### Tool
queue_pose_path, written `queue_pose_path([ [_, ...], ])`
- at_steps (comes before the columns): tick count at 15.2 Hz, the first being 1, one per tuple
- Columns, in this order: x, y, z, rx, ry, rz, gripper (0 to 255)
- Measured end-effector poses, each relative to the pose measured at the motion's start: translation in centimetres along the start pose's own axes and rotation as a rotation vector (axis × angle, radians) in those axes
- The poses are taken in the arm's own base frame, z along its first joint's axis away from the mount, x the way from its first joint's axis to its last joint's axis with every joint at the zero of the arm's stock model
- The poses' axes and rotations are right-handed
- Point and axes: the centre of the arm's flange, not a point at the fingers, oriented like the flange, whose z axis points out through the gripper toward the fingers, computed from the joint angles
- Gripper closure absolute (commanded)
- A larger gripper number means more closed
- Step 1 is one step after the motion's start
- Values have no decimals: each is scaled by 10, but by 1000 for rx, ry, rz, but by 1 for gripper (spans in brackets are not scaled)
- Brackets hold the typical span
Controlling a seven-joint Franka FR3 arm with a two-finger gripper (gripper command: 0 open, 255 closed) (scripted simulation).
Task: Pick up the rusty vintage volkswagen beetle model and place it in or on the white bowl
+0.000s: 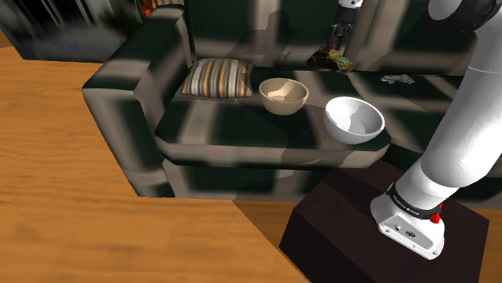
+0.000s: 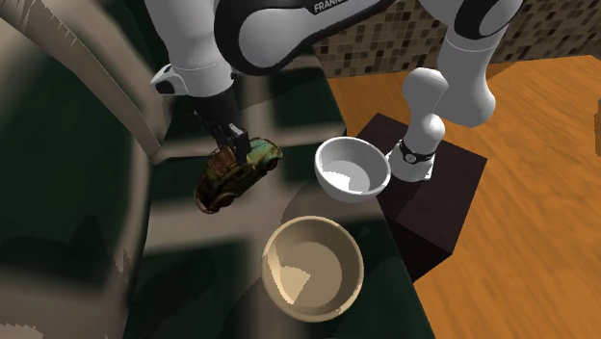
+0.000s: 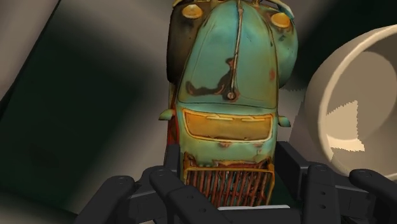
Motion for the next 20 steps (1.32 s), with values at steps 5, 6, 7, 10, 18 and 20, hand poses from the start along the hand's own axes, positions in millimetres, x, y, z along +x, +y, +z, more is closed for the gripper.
queue_pose_path([
  [5, 0, -3, -26, 0, 0, 0, 255],
  [6, 1, -3, -30, 0, 0, 0, 255],
  [7, -6, -6, -32, 0, 0, 0, 255],
  [10, -34, -19, -36, 1, 0, 1, 255],
  [18, -127, -69, -52, 1, -1, 0, 255],
  [20, -149, -83, -54, 1, 0, 0, 255],
])
